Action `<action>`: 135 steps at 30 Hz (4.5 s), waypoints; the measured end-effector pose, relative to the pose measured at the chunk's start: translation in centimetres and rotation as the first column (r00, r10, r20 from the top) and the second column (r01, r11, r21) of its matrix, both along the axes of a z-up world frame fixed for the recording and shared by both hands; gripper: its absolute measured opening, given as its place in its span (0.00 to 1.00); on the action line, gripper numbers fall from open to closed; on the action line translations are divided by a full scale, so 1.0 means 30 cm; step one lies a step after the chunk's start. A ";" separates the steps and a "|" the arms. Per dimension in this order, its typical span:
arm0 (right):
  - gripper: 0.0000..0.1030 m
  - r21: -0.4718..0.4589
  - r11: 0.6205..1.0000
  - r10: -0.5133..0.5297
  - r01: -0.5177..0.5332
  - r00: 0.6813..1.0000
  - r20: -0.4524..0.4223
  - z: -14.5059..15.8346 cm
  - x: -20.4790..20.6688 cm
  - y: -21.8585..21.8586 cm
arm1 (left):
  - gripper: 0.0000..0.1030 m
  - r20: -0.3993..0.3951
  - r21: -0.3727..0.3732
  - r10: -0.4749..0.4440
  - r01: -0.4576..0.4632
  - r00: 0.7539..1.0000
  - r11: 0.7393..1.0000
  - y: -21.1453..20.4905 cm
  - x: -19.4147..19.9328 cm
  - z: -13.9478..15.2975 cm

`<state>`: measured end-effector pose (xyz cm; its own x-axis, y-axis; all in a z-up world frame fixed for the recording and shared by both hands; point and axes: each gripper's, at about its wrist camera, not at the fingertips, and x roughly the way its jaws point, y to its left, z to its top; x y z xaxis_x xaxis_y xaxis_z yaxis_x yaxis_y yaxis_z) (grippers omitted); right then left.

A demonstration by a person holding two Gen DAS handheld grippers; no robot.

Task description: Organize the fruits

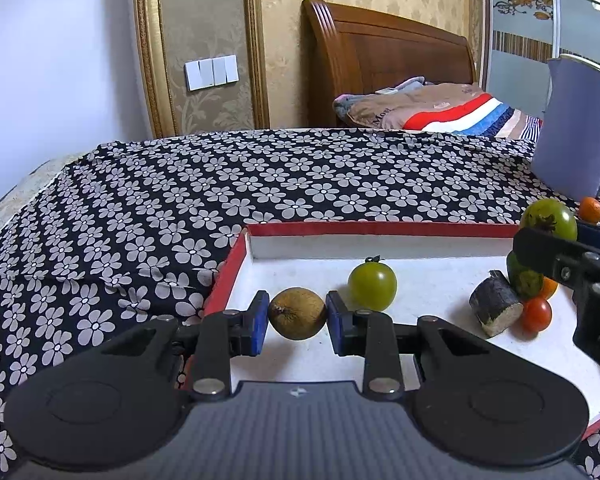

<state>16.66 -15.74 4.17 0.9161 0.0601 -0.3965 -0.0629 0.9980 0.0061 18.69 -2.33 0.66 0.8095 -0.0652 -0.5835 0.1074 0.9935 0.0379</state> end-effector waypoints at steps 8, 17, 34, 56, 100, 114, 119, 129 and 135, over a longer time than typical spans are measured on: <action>0.31 0.012 1.000 0.010 -0.010 1.000 -0.018 -0.037 0.021 0.000 | 0.29 0.009 0.030 0.009 -0.009 1.000 1.000 -0.012 0.010 -0.010; 0.31 0.034 0.999 0.011 -0.010 1.000 -0.022 -0.055 0.032 -0.006 | 0.29 0.014 0.046 0.018 -0.019 1.000 0.999 -0.008 0.017 -0.021; 0.31 0.029 0.999 0.022 -0.021 1.000 -0.019 -0.056 0.024 -0.009 | 0.29 0.011 0.052 0.032 -0.032 0.999 0.998 0.015 -0.011 -0.027; 0.31 0.000 0.999 0.041 -0.041 0.998 -0.042 -0.049 -0.079 0.007 | 0.29 -0.004 0.063 0.026 -0.026 1.000 0.998 0.006 -0.018 -0.037; 0.31 -0.038 0.998 0.051 -0.053 0.997 -0.059 -0.021 0.027 0.045 | 0.29 -0.036 0.078 0.030 -0.027 0.999 0.997 -0.003 0.015 -0.002; 0.31 -0.033 0.999 0.031 -0.033 0.998 -0.060 -0.030 0.066 0.042 | 0.29 -0.034 0.084 0.030 -0.027 0.999 0.996 -0.018 0.051 -0.021; 0.31 -0.032 0.999 0.032 -0.034 0.997 -0.067 -0.040 0.070 0.043 | 0.29 -0.039 0.075 0.043 -0.040 0.998 0.996 -0.009 0.061 -0.035; 0.31 -0.034 0.999 0.030 -0.032 0.997 -0.075 -0.057 0.087 0.051 | 0.29 -0.042 0.069 0.054 -0.051 0.998 0.996 0.001 0.076 -0.046; 0.31 -0.033 0.999 0.033 -0.035 0.997 -0.076 -0.066 0.091 0.053 | 0.29 -0.035 0.076 0.052 -0.049 0.998 0.996 0.000 0.071 -0.050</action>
<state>19.40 -14.15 2.19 0.8809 0.0760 -0.4671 -0.0974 0.9950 -0.0218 20.83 -2.32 -0.85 0.7888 0.0202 -0.6143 0.0600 0.9922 0.1096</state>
